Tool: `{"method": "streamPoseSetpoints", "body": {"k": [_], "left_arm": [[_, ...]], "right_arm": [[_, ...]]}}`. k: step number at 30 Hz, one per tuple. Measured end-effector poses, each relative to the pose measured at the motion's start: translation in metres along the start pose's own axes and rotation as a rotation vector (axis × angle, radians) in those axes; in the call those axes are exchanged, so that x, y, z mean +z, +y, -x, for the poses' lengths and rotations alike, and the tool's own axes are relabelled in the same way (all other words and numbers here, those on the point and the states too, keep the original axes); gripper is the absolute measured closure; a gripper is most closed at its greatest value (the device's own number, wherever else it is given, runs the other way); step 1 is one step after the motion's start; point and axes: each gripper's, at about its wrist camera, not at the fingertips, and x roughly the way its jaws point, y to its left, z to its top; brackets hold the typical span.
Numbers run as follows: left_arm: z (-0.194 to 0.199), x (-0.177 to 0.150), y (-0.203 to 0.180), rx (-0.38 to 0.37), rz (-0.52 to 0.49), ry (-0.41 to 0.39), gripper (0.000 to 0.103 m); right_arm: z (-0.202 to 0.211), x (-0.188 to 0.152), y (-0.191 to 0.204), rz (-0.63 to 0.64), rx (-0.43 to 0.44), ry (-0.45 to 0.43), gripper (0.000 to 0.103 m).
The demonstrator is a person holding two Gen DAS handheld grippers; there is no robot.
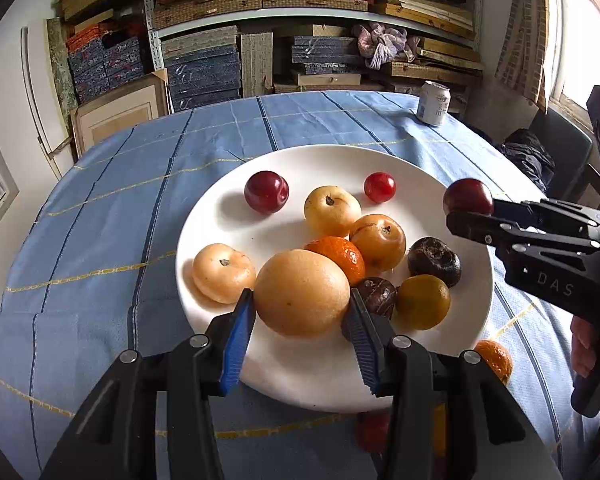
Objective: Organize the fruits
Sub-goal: 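Lower both held fruits onto the white plate and open both grippers, then grasp a small tan round fruit from the pile with the left gripper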
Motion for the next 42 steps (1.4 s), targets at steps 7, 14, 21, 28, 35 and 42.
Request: {"method": "streamPoseSetpoints", "body": {"k": [7, 14, 21, 28, 35, 42], "left_arm": [[0.008, 0.000, 0.008, 0.106, 0.034, -0.036, 0.003], [0.029, -0.018, 0.020, 0.062, 0.102, -0.024, 0.003], [0.051, -0.056, 0.010, 0.040, 0.077, -0.018, 0.003], [0.069, -0.083, -0.012, 0.034, 0.012, -0.002, 0.003], [0.078, -0.100, -0.027, -0.038, -0.030, 0.006, 0.003], [0.073, -0.121, -0.045, -0.098, -0.046, 0.034, 0.003]], "right_arm": [[0.020, 0.000, 0.008, 0.026, -0.044, -0.091, 0.004], [0.048, -0.021, 0.012, 0.040, -0.054, -0.075, 0.004], [0.075, -0.075, 0.026, 0.084, -0.065, -0.019, 0.004], [0.092, -0.112, 0.033, 0.048, -0.038, 0.016, 0.004], [0.116, -0.130, 0.036, 0.064, -0.065, 0.002, 0.004], [0.133, -0.127, 0.014, -0.006, -0.092, -0.015, 0.004]]}}
